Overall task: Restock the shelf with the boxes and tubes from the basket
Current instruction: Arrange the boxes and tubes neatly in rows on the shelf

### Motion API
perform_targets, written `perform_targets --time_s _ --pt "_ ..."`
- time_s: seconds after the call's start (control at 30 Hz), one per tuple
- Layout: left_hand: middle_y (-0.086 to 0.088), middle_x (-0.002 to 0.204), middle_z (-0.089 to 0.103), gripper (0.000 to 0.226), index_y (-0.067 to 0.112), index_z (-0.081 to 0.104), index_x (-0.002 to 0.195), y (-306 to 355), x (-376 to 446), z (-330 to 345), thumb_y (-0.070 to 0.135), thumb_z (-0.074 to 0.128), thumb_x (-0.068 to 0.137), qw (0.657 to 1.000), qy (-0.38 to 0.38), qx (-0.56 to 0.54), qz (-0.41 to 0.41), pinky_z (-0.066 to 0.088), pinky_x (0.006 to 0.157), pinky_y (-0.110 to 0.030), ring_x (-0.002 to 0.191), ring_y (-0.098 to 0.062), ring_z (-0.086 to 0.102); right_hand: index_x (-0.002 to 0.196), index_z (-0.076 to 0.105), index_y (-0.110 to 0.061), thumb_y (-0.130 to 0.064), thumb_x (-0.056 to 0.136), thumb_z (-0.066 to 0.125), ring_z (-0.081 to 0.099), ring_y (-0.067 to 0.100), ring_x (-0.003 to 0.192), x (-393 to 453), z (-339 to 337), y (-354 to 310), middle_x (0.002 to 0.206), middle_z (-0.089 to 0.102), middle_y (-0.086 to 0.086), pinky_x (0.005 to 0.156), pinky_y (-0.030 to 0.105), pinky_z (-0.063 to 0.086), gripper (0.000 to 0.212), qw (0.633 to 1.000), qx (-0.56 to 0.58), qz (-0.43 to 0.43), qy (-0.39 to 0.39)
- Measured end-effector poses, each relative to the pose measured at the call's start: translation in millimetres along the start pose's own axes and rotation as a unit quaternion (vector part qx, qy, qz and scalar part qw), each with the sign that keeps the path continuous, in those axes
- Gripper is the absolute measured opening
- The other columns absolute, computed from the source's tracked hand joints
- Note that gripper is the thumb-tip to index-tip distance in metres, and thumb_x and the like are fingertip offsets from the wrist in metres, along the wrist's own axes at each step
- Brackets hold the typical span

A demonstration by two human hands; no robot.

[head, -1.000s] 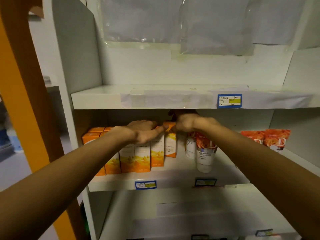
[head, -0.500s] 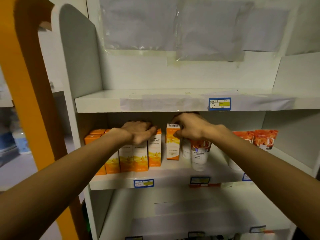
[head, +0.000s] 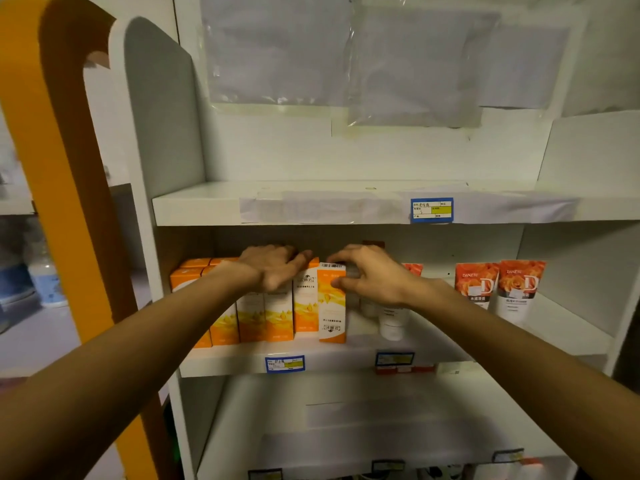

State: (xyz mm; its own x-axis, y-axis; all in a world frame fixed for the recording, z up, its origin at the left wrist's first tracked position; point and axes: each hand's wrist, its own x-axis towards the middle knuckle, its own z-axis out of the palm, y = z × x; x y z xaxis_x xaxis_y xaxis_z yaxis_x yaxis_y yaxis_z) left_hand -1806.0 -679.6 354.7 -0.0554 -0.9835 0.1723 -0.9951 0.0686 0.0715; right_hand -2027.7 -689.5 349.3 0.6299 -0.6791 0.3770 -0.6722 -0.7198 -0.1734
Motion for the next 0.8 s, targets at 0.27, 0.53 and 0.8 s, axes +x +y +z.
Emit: perform_targets --time_s 0.27,0.53,0.8 --pt "-0.003 0.142 0.055 0.058 0.029 0.048 0.141 -3 -8 -5 0.058 0.015 0.102 1.000 0.014 -0.011 0.013 0.040 0.102 -0.038 0.127 -0.025 0.052 0.136 0.057 -0.023 -0.030 0.092 0.067 0.055 0.010 0.115 -5 16 6 0.126 0.058 -0.006 0.098 0.034 0.050 0.046 0.998 0.041 -0.005 0.057" --pt "-0.004 0.144 0.051 0.051 0.032 0.046 0.143 -7 -4 0 0.055 0.024 0.103 0.999 0.010 0.019 0.036 0.039 0.106 -0.040 0.131 -0.026 0.048 0.136 0.057 -0.030 -0.046 0.093 0.060 0.047 0.011 0.129 -1 20 0 0.132 0.060 -0.009 0.120 0.050 0.015 0.045 0.995 -0.036 -0.036 0.081" --pt "0.000 0.142 0.055 0.045 0.028 0.053 0.140 -6 0 -13 0.050 0.039 0.102 0.994 -0.050 -0.095 0.018 0.041 0.107 -0.039 0.128 -0.022 0.051 0.134 0.059 -0.026 -0.047 0.097 0.054 0.048 0.017 0.128 0 26 -1 0.131 0.059 -0.003 0.117 0.043 0.019 0.043 0.982 -0.119 -0.087 0.116"
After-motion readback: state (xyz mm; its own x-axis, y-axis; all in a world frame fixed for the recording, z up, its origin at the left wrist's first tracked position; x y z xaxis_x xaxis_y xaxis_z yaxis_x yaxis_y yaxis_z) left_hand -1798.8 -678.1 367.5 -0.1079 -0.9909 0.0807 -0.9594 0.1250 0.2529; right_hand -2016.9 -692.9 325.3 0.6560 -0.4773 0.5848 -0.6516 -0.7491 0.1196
